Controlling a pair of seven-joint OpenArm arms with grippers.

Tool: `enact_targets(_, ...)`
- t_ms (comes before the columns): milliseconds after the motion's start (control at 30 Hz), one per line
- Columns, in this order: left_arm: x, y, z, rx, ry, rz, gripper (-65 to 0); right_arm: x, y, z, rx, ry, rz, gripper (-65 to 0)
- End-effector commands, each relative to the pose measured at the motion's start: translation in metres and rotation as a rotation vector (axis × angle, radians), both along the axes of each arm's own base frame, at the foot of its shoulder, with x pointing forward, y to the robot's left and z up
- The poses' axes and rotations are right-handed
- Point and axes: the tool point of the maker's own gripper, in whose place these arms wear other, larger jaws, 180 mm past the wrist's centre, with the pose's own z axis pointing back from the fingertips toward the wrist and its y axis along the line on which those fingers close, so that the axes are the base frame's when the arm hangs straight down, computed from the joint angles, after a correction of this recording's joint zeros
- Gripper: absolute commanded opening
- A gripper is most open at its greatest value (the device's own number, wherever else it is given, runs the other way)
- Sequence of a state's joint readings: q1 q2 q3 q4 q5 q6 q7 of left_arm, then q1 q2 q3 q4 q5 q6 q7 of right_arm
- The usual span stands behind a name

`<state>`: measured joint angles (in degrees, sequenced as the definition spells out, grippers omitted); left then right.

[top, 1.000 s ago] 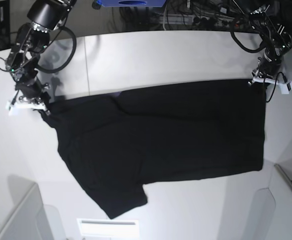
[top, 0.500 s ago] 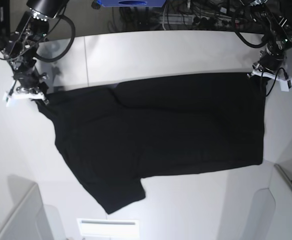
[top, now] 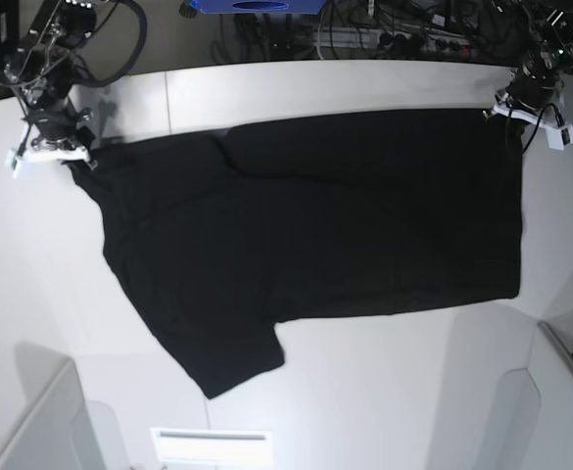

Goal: Fold the T-shirt properly
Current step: 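Lay the shirt flat and release both grippers at the shoulders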

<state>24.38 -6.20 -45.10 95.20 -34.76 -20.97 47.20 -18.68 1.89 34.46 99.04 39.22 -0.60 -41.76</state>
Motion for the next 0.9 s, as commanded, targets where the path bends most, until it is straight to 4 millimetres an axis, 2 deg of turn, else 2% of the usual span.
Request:
enact_targets(0,0.005,0.006,0.011,0.026,-0.035,-0.001,-65.0,0.003,-0.007,0.011,-0.031,-0.034,-0.003,-65.0)
enact_targets(133,-0.004,0.006,0.008,0.027,-0.012,-0.002,-65.0,-0.012,-0.006,0.004,-0.031,0.0,-0.002,-65.0)
enact_targets(367,-0.018,0.0,0.011,0.043,0.009,-0.016,-65.0,-0.028,-0.005,0.016,-0.071,0.001,0.017,-65.0)
enact_targets(533,-0.028,-0.006,0.008,0.037,0.031,-0.027,-65.0,-0.046,-0.004,0.008,-0.067,0.048,0.017,-65.0)
enact_targets(867,-0.028,-0.007,0.007,0.04,0.036,-0.037,-65.0,-0.08,-0.015,0.003,-0.074,0.101,-0.048,-65.0)
